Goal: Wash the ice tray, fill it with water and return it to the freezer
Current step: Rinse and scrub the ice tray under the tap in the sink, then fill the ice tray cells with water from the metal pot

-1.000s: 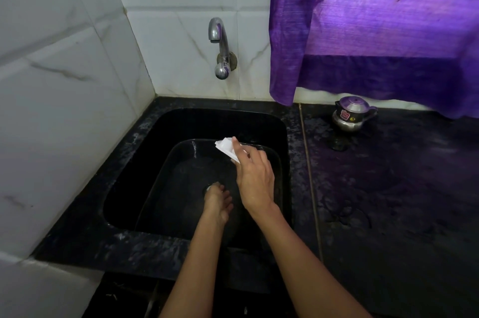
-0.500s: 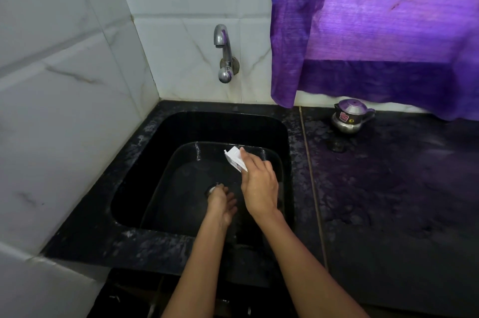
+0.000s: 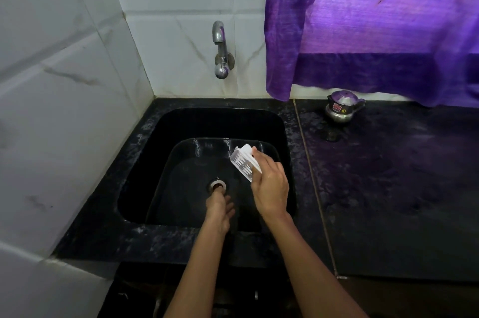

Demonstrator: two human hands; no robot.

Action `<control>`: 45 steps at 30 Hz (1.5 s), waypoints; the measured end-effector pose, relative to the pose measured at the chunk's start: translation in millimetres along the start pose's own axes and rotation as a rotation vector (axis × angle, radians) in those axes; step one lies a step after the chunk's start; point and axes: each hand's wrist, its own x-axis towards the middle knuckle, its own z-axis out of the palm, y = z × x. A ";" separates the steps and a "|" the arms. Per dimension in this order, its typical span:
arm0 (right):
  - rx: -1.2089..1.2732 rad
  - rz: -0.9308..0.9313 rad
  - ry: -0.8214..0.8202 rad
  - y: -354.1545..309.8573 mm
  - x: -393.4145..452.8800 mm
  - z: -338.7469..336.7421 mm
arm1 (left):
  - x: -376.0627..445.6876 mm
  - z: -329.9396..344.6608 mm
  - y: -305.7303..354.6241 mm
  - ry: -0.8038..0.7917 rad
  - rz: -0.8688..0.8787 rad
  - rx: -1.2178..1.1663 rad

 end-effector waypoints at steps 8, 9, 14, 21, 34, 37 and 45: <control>0.268 0.248 0.153 9.1 -10.9 -24.3 | -10.8 0.2 -10.6 0.088 0.086 0.037; 0.294 0.306 0.187 10.3 -9.1 -29.4 | -11.9 3.2 -10.2 0.107 0.100 0.041; 0.481 0.535 0.325 34.6 10.4 -56.1 | -14.8 25.5 -6.7 0.153 0.215 0.160; 0.611 0.795 0.328 108.9 48.1 -112.7 | -35.0 94.7 -5.1 0.131 0.515 0.339; 0.231 0.706 0.184 263.0 74.8 -196.9 | -38.5 202.4 -65.9 0.159 0.434 0.455; 0.138 0.718 0.116 280.8 72.9 -201.6 | -43.7 208.0 -77.2 0.212 0.426 0.524; 0.035 0.766 0.026 301.3 71.7 -198.4 | -50.8 223.9 -88.7 0.284 0.380 0.644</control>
